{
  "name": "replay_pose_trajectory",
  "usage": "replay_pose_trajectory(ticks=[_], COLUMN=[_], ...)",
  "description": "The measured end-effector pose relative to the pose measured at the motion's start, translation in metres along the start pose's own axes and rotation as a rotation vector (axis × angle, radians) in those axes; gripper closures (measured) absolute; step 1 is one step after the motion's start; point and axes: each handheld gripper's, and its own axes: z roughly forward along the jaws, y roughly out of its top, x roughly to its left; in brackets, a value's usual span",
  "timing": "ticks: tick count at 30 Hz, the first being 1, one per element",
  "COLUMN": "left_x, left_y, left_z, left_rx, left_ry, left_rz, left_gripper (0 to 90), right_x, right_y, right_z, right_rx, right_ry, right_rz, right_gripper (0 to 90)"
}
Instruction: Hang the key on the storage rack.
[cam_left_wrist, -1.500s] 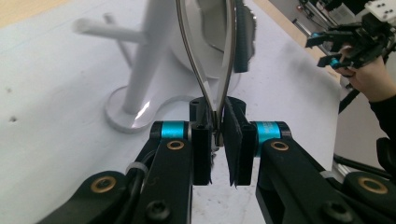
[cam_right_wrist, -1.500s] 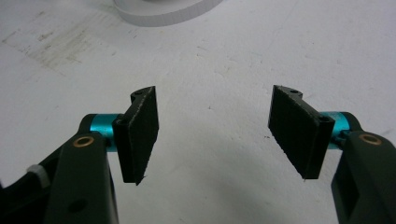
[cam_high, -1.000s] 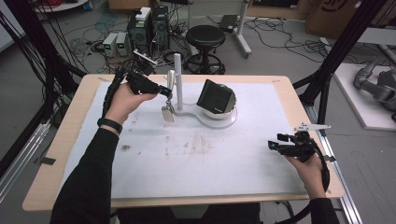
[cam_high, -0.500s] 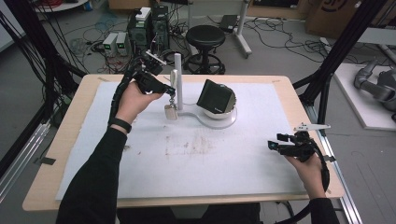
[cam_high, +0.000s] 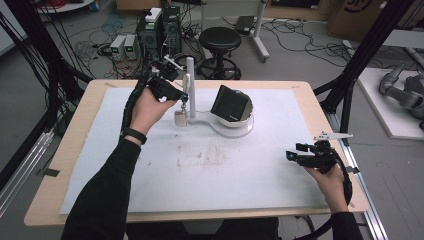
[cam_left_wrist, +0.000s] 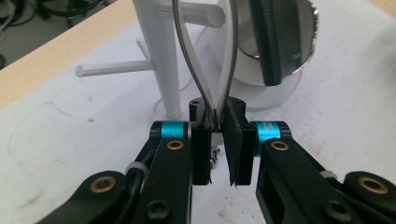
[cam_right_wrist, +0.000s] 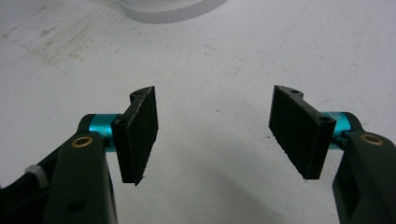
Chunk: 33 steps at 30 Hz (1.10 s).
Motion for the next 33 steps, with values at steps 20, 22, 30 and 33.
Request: replay_pose_trajectory(ticks=[20, 22, 30, 33], left_x=[-0.006, -0.006, -0.008, -0.008], left_y=[-0.046, -0.077, -0.096, -0.098], left_z=[-0.008, -0.026, -0.044, -0.045], left_rx=[-0.240, -0.345, -0.358, -0.355], left_ry=[-0.043, -0.140, -0.107, -0.106], left_rz=[-0.023, -0.003, 0.016, 0.014], left_gripper=[33.6, 38.8, 37.7, 37.8], right_x=[0.000, -0.002, 0.002, 0.002], right_y=[0.001, 0.000, 0.003, 0.004], right_z=[-0.003, -0.004, -0.002, -0.001], right_rx=[-0.005, -0.007, -0.009, -0.005], right_ry=[0.005, 0.002, 0.000, 0.000], right_rz=[0.004, 0.011, 0.002, 0.002], right_gripper=[33.3, 33.2, 33.2, 33.2])
